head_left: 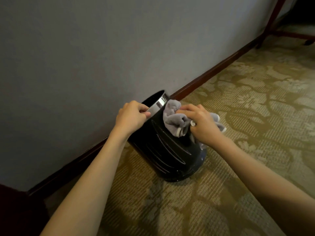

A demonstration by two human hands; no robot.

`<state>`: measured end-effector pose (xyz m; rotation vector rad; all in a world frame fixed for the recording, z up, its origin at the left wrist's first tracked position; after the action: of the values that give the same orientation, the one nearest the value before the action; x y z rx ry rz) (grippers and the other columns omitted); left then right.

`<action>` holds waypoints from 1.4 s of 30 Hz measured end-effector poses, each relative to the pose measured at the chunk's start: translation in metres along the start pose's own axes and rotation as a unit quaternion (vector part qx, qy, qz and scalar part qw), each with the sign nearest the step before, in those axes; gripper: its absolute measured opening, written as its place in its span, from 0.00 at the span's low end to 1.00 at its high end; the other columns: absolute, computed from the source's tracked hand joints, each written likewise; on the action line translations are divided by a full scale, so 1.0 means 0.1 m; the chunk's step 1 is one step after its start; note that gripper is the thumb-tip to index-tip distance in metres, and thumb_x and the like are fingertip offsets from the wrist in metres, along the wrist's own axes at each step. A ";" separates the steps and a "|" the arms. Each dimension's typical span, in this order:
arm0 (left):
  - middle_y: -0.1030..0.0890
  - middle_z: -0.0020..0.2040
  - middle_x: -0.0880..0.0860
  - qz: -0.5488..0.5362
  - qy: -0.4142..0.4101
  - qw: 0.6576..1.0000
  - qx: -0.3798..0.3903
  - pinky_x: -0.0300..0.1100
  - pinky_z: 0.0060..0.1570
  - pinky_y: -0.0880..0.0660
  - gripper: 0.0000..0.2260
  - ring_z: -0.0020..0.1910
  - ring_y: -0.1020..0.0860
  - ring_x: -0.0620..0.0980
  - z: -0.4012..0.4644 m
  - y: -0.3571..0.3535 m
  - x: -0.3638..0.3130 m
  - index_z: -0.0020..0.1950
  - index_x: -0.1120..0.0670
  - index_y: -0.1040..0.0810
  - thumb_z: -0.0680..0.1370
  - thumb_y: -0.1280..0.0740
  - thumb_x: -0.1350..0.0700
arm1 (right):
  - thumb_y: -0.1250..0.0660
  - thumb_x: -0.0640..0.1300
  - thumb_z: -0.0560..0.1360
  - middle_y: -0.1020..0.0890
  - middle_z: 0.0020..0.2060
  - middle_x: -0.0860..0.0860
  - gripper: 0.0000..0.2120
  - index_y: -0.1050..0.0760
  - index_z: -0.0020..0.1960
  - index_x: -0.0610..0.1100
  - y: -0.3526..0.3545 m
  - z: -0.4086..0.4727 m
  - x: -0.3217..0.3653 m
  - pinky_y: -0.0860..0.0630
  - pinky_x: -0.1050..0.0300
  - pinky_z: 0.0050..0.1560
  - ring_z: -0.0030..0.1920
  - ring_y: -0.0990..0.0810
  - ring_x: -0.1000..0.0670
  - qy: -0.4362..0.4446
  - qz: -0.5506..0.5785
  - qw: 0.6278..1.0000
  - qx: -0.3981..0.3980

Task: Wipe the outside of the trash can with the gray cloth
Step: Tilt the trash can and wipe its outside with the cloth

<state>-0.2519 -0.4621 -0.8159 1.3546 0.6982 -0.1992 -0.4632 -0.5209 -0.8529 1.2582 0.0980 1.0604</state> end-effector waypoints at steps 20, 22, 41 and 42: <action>0.17 0.39 0.51 0.038 -0.032 0.999 0.005 0.47 0.44 0.26 0.06 0.44 0.21 0.53 0.00 -0.16 -0.27 0.44 0.50 0.16 0.76 0.32 0.51 | 0.36 0.27 0.66 0.20 0.57 0.47 0.25 0.21 0.59 0.45 0.07 -0.12 0.02 0.28 0.37 0.45 0.49 0.28 0.39 0.003 -0.058 0.996 -0.063; 0.20 0.35 0.45 0.027 -0.024 0.999 0.014 0.45 0.44 0.28 0.05 0.42 0.22 0.51 0.03 -0.17 -0.28 0.44 0.47 0.17 0.76 0.32 0.50 | 0.35 0.27 0.66 0.21 0.57 0.45 0.25 0.21 0.60 0.43 0.05 -0.22 -0.04 0.28 0.37 0.45 0.49 0.28 0.38 -0.005 -0.053 0.997 -0.063; 0.15 0.40 0.55 -0.069 0.027 0.997 -0.002 0.48 0.42 0.21 0.06 0.42 0.17 0.52 0.00 -0.06 0.09 0.44 0.51 0.15 0.75 0.30 0.52 | 0.31 0.33 0.65 0.22 0.58 0.46 0.24 0.21 0.59 0.49 -0.09 -0.20 0.13 0.32 0.45 0.43 0.50 0.28 0.38 0.016 -0.128 0.991 -0.030; 0.15 0.39 0.54 -0.061 0.022 0.998 -0.001 0.49 0.41 0.20 0.06 0.41 0.17 0.52 0.00 -0.08 0.04 0.43 0.50 0.15 0.74 0.30 0.50 | 0.31 0.33 0.64 0.21 0.58 0.46 0.24 0.21 0.59 0.48 -0.07 -0.11 0.22 0.32 0.45 0.43 0.50 0.28 0.38 0.025 -0.129 0.990 -0.050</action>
<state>-0.2526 -0.4627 -0.8247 1.3184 0.8185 -0.2670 -0.4538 -0.4972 -0.8523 1.0954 0.2372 0.8629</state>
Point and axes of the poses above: each hand's wrist, its own z-axis towards the middle knuckle, its own y-axis out of the back of the hand, x = y × z, the point moved 2 cm from there along z, towards the middle knuckle
